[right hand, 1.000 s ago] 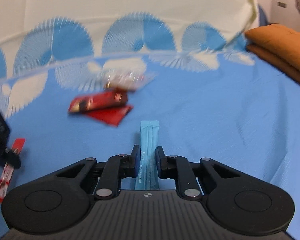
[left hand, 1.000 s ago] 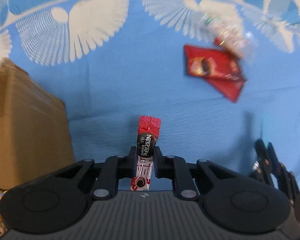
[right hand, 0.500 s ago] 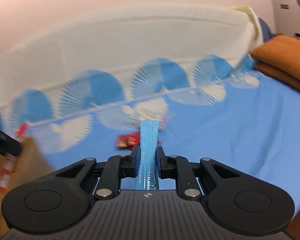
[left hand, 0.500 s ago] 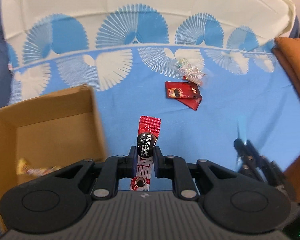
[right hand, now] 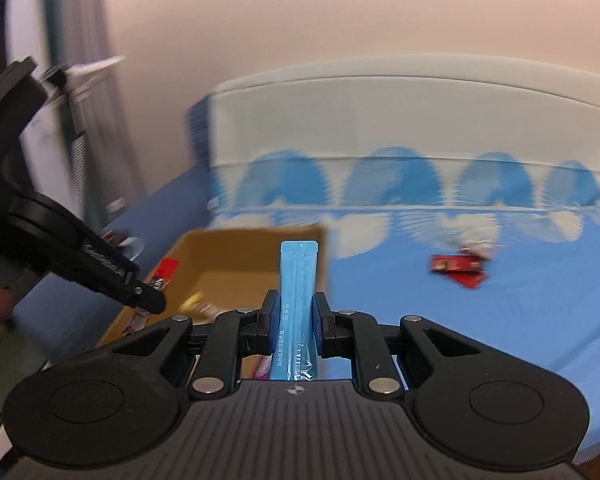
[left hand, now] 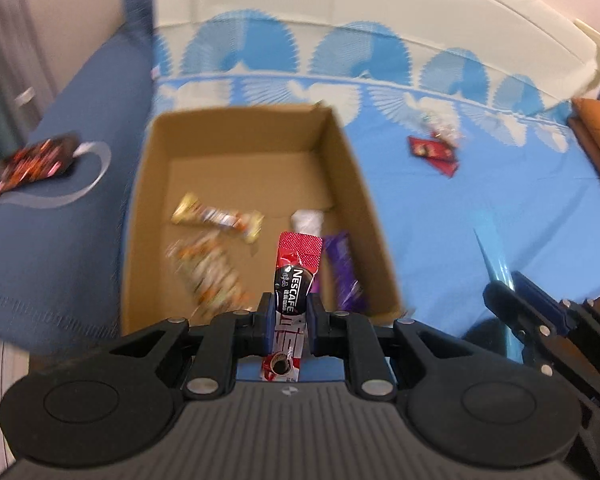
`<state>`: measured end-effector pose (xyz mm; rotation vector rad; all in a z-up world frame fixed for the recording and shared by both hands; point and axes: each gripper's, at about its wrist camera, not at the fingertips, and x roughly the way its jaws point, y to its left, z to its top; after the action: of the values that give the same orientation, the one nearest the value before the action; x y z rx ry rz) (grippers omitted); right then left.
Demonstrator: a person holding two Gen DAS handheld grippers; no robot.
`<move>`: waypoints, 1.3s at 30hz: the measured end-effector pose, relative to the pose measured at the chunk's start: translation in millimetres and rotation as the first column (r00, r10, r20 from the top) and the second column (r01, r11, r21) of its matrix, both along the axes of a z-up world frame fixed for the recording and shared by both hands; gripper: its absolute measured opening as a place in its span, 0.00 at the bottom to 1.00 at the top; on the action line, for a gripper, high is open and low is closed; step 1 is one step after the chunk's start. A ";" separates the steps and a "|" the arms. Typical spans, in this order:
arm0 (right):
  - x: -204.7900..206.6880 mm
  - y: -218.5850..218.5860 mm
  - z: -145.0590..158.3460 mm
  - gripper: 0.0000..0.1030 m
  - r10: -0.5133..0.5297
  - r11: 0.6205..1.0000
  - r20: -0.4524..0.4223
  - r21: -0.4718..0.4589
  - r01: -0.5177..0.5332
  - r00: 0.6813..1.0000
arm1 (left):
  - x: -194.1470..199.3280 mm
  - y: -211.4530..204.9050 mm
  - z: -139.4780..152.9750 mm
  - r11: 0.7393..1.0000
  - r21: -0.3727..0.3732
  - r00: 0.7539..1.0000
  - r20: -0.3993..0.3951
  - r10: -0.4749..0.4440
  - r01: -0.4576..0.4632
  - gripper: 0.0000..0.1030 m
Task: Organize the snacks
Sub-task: 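Carry the Nescafe stick and light-blue stick pack over the box with both tools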
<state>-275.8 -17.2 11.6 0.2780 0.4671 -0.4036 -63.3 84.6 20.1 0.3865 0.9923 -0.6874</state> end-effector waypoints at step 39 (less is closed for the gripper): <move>24.4 72.0 2.0 0.18 0.148 0.987 -0.172 -0.036 -0.156 0.974 | -7.9 81.6 -18.8 0.997 -0.046 0.998 0.010 0.069 -0.069 0.18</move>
<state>-251.5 54.8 13.5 0.1594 0.6393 -0.2895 -71.2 166.2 1.3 0.3146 0.9733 -0.6437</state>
